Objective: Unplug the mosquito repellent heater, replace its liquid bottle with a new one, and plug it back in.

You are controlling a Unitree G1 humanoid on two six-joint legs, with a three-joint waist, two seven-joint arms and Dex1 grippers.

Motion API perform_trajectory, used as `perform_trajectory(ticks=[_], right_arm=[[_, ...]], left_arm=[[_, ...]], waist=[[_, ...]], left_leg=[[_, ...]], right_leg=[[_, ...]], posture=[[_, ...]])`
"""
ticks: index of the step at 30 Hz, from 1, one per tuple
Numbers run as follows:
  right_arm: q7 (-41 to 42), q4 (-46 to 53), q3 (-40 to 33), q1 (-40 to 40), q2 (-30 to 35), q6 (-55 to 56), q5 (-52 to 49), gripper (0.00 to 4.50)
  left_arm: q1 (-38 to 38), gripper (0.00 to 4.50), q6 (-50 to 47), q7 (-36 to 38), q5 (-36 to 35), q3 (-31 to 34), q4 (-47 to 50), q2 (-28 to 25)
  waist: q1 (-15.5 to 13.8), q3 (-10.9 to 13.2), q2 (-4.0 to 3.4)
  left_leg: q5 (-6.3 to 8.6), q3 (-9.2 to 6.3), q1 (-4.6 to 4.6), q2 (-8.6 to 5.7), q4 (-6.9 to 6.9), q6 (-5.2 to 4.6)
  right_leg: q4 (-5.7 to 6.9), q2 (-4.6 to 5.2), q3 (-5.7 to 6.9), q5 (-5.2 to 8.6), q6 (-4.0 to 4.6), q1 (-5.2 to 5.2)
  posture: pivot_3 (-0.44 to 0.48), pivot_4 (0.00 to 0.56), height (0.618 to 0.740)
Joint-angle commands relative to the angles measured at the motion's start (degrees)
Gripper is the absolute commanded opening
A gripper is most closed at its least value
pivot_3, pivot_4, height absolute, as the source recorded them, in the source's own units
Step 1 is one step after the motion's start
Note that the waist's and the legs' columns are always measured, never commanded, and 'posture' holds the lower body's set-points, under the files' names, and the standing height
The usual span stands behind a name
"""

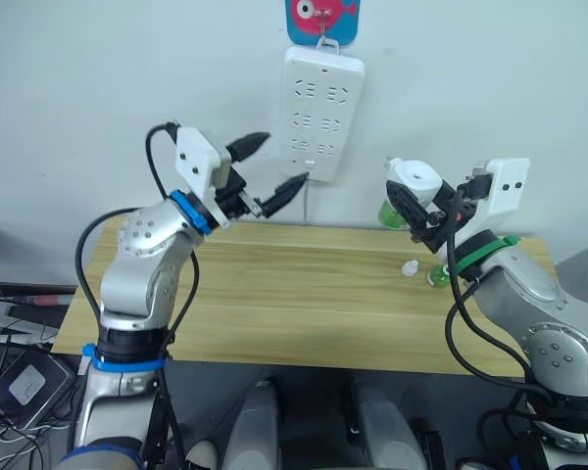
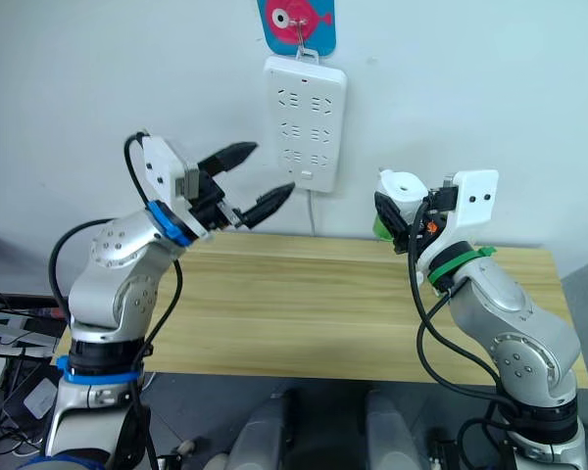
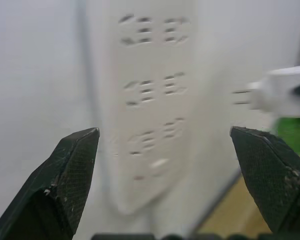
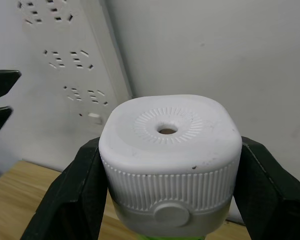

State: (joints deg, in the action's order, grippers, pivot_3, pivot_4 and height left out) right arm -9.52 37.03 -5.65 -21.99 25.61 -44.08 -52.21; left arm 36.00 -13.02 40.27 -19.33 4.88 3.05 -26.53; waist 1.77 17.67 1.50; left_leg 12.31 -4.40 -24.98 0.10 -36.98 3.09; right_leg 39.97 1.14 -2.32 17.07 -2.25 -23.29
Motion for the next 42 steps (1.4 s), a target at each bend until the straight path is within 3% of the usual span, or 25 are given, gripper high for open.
perform_trajectory(ticks=[1,18,31,39,42], right_arm=[[1.28,1.54,-1.57,-1.02,-0.45,1.05,0.76,3.03],[-0.21,3.36,-2.88,-0.83,-2.57,-1.05,0.72,3.03],[-0.86,4.11,-3.67,-0.60,-3.15,-1.99,0.76,3.03],[0.38,6.30,-4.84,0.97,-0.93,-4.22,-1.71,3.02],[0.35,6.90,-5.31,1.04,0.20,-5.29,-3.22,3.02]], left_arm=[[2.29,4.50,5.08,1.12,2.06,-0.51,-4.39,-0.18],[18.85,4.50,15.01,11.62,4.81,-4.09,-34.04,4.63],[21.59,4.50,11.34,22.53,1.81,-4.54,-35.76,6.73],[22.04,4.50,-1.56,26.32,-4.11,-2.57,-32.47,5.82],[21.69,3.85,-5.40,26.47,-5.98,-1.34,-31.53,5.16]], waist=[[-0.01,-0.04,0.05],[-0.33,-0.08,0.12],[0.35,-0.09,0.12],[0.70,-0.08,0.13],[0.77,-0.08,0.13]], left_leg=[[0.00,0.00,0.00,0.00,0.00,0.00],[0.01,-0.10,-0.01,-0.06,-0.07,-0.14],[-0.17,-0.13,-0.04,-0.31,0.05,-0.15],[-0.08,-0.16,-0.08,-0.28,0.03,-0.31],[-0.08,-0.17,-0.08,-0.28,0.03,-0.30]], right_leg=[[0.00,0.00,0.00,0.00,0.00,0.00],[0.13,0.02,0.09,0.00,0.00,0.00],[0.13,0.20,0.10,-0.02,-0.04,-0.05],[0.13,0.18,0.09,-0.02,-0.04,-0.06],[0.12,0.18,0.10,-0.02,-0.04,-0.06]], posture=[[0.042,0.233,0.740],[-0.005,0.237,0.740],[-0.011,0.250,0.740],[-0.017,0.257,0.740],[-0.023,0.261,0.740]])
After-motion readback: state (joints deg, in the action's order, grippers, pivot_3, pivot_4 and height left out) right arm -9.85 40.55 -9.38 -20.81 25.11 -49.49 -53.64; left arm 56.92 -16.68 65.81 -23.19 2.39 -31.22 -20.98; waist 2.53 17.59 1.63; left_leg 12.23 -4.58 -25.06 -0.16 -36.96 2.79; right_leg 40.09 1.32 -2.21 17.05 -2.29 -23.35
